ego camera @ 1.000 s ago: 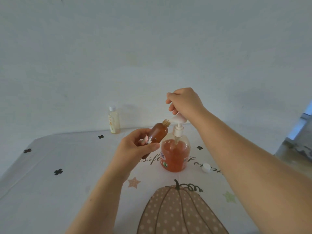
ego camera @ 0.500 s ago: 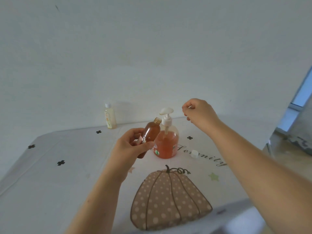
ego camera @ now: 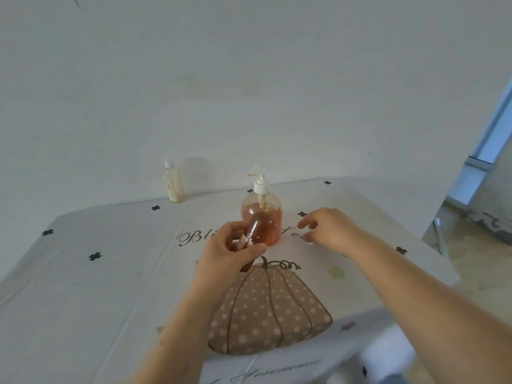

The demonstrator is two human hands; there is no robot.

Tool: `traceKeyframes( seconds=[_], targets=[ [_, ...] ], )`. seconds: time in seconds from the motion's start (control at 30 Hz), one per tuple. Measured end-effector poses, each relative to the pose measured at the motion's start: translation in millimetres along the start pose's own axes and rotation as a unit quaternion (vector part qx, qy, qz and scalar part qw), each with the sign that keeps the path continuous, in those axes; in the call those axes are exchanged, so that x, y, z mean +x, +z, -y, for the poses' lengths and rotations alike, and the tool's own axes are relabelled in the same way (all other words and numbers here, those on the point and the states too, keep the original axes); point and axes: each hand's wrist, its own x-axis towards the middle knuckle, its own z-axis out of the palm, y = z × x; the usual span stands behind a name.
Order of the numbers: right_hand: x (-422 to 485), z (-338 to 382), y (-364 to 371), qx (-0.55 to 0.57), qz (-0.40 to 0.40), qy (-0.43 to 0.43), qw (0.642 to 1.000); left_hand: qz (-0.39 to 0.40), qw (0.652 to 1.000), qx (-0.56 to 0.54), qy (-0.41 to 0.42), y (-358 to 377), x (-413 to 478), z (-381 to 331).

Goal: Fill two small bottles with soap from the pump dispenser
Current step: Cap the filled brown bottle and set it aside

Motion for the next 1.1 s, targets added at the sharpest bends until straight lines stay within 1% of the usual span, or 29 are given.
traceKeyframes(
  seconds=[0.13, 0.23, 0.33, 0.43, 0.53, 0.6, 0.7, 0.8, 0.9, 1.0, 1.1],
  targets=[
    [0, -4, 8, -0.033, -0.008, -0.004, 0.999, -0.001, 1.000, -0.001, -0.004, 3, -3, -1],
    [-2, -3, 9, -0.016, -0.031, -0.008, 0.999, -0.005, 1.000, 0.016, 0.001, 2, -4, -2],
    [-8, 5, 1, 0.070, -0.074, -0.030, 0.994, -0.010, 0.999, 0.039, 0.009, -1, -3, -2],
    [-16, 21, -15, 0.202, -0.102, -0.093, 0.970, -0.009, 0.999, 0.032, 0.017, -4, -2, 0],
    [-27, 37, -31, 0.302, -0.076, -0.149, 0.938, -0.004, 0.999, 0.043, 0.019, -7, -1, 0],
    [-31, 44, -35, 0.326, -0.048, -0.167, 0.929, 0.001, 0.999, 0.044, 0.019, -8, -1, 0],
    [-31, 47, -31, 0.317, -0.016, -0.176, 0.932, 0.009, 0.999, 0.044, 0.027, -11, -2, -2],
    [-29, 48, -29, 0.296, -0.016, -0.182, 0.938, 0.014, 0.997, 0.061, 0.034, -15, -4, -7],
    [-31, 53, -32, 0.289, 0.002, -0.189, 0.939, 0.020, 0.997, 0.069, 0.043, -20, -7, -12],
    [-36, 62, -34, 0.239, 0.011, -0.172, 0.956, 0.025, 0.995, 0.081, 0.053, -22, -11, -15],
    [-36, 67, -31, 0.151, -0.010, -0.132, 0.980, 0.026, 0.993, 0.104, 0.053, -21, -12, -14]
  ],
)
